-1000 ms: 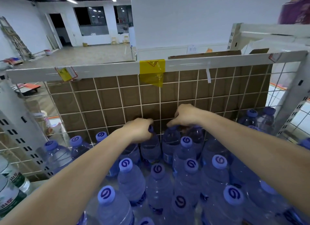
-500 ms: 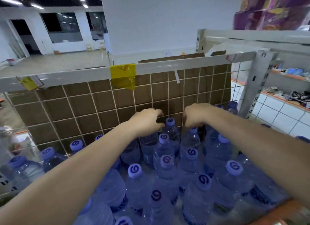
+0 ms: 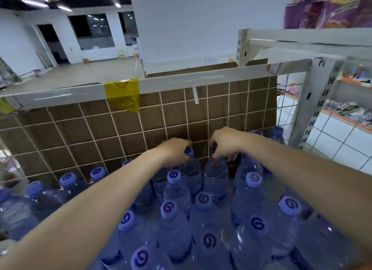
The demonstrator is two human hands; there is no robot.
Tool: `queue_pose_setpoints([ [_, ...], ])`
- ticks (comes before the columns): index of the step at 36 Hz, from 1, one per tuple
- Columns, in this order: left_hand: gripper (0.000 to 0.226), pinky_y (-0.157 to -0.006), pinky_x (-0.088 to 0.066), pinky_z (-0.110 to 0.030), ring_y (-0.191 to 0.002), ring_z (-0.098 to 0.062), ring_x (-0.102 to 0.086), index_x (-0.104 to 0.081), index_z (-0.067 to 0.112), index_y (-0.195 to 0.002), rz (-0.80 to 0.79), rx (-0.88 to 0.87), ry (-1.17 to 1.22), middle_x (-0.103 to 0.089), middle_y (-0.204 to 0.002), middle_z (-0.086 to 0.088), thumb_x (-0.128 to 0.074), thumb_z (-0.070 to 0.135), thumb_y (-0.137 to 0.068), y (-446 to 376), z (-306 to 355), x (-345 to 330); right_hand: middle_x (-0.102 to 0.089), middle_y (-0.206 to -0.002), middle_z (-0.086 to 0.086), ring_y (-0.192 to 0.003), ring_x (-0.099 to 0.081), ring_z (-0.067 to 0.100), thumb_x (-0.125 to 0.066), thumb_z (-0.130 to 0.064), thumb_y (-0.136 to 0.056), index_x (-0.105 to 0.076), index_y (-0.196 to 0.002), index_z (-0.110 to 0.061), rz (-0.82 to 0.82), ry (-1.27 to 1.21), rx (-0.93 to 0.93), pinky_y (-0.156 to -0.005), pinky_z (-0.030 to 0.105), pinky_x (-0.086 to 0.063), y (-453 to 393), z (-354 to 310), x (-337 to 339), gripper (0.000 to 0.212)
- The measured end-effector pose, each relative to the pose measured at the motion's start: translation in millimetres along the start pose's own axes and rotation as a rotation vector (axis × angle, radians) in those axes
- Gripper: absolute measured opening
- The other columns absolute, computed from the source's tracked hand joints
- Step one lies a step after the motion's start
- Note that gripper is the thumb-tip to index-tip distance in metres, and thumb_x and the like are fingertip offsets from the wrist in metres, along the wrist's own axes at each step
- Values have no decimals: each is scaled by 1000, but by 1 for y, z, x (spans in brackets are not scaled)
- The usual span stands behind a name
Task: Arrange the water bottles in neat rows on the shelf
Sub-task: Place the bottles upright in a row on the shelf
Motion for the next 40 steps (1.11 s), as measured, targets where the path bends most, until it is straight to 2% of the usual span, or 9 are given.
queue_pose_setpoints([
  [6, 46, -89, -51, -35, -109, -24, -58, -50, 16, -132, 22, 63, 36, -59, -125, -7, -62, 27, -88, -4, -7, -1, -66, -80, 6, -66, -69, 20, -70, -17, -84, -67, -107, -8, 73, 38, 64, -56, 28, -57, -12, -2, 13, 25],
  [10, 20, -81, -49, -36, -100, -27, -58, -53, 19, -105, 23, 95, 40, -61, -114, -9, -60, 27, -88, -5, -9, -2, -62, -91, 7, -72, -67, 21, -66, -13, -88, -60, -122, -9, 36, 15, 90, -51, 22, -51, -21, -5, 5, 35],
  [14, 41, -79, -48, -33, -99, -24, -57, -51, 16, -126, 5, 125, 61, -59, -116, -6, -60, 29, -89, -4, -12, -4, -59, -118, 12, -87, -67, 25, -60, -11, -91, -55, -132, -15, 49, 25, 133, -58, 23, -54, -27, -5, 1, 42],
  [19, 55, -91, -49, -35, -113, -25, -55, -43, 17, -139, -9, 135, 46, -54, -131, -7, -60, 33, -90, 0, -9, -2, -56, -116, 7, -89, -66, 22, -63, -10, -89, -47, -140, -17, -3, -85, 138, -61, 24, -57, -22, 5, 0, 54],
  [22, 58, -94, -50, -39, -112, -25, -56, -42, 18, -141, -6, 138, 45, -53, -132, -7, -61, 35, -89, 5, -9, 4, -60, -118, 6, -89, -67, 18, -67, -14, -86, -49, -138, -18, 34, -77, 154, -68, 28, -59, -15, 11, 12, 55],
  [27, 52, -88, -52, -36, -104, -22, -59, -49, 18, -134, 97, 94, 17, -58, -125, -5, -62, 39, -88, 10, 4, 25, -68, -82, 5, -70, -67, 19, -71, -19, -85, -64, -109, -13, 62, -60, 82, -64, 32, -58, 6, 30, 34, 26],
  [31, 39, -87, -52, -39, -100, -20, -58, -57, 19, -120, 129, 43, -40, -60, -115, -1, -60, 42, -88, 15, 20, 30, -68, -81, 7, -69, -65, 18, -71, -28, -86, -67, -93, -9, 29, 108, -43, -57, 25, -53, 26, 49, 37, 21],
  [36, 22, -68, -50, -31, -80, -16, -59, -55, 25, -79, 102, 64, -86, -61, -88, 2, -60, 45, -87, 24, 22, 29, -67, -79, 9, -66, -67, 22, -74, -39, -82, -66, -97, -6, -101, 178, -196, -48, 24, -51, 39, 73, 17, 37],
  [40, 25, -63, -46, -29, -75, -15, -59, -55, 24, -76, 8, 79, -86, -61, -82, 1, -62, 46, -85, 31, 17, 18, -71, -87, 14, -72, -72, 24, -74, -33, -83, -65, -103, -4, -88, 148, -196, -51, 26, -55, 36, 75, 1, 37],
])
Point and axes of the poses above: each hand's wrist, its own y-axis away from the middle knuckle, its own x-axis out of the back of the hand, z = x × y, the point moved 10 cm from there along -y, towards the middle knuckle
